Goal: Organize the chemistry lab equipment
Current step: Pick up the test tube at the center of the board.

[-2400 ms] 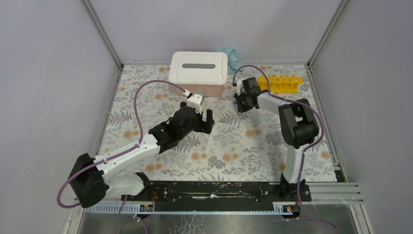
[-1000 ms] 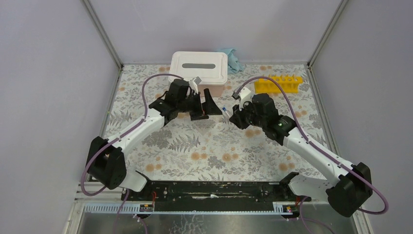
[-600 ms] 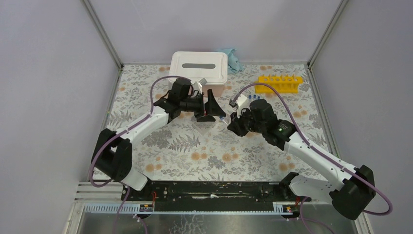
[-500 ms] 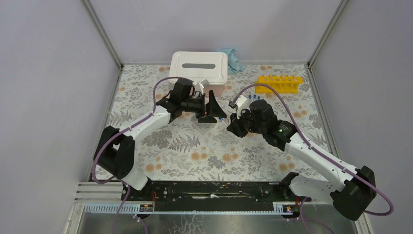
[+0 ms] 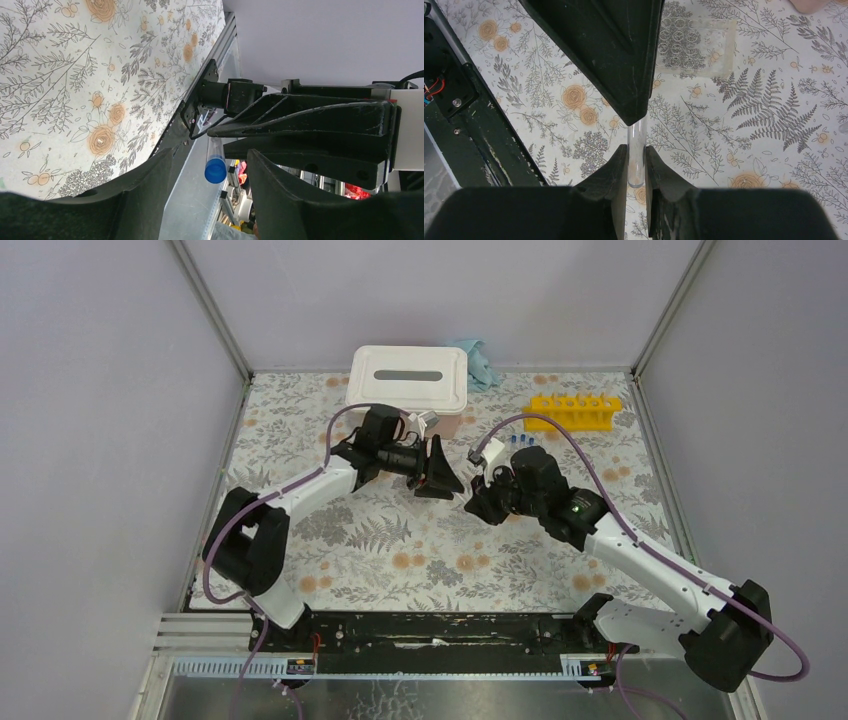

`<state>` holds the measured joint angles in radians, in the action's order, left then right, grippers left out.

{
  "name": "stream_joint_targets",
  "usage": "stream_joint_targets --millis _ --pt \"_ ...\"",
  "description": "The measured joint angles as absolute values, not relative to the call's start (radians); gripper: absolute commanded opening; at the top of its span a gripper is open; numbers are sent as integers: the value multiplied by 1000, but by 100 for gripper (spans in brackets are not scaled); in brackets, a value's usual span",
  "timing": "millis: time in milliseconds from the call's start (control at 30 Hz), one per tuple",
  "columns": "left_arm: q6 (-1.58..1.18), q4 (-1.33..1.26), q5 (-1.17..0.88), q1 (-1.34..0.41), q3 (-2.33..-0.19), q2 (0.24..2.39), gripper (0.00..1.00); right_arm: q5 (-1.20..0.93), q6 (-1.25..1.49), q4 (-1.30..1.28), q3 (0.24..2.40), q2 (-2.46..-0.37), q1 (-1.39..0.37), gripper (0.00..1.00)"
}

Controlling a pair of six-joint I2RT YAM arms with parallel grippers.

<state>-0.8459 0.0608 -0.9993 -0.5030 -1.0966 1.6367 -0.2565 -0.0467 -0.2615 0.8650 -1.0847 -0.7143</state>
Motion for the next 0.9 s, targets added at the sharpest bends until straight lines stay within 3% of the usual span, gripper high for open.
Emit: stream_joint_targets --millis 233,900 --pt "-838 60 -1026 -503 -1096 1654 50 -257 -47 -262 865 -1101 -717 9" --pt "-816 62 -1034 -503 -1097 1666 32 -262 -48 -266 865 -1134 -720 9"
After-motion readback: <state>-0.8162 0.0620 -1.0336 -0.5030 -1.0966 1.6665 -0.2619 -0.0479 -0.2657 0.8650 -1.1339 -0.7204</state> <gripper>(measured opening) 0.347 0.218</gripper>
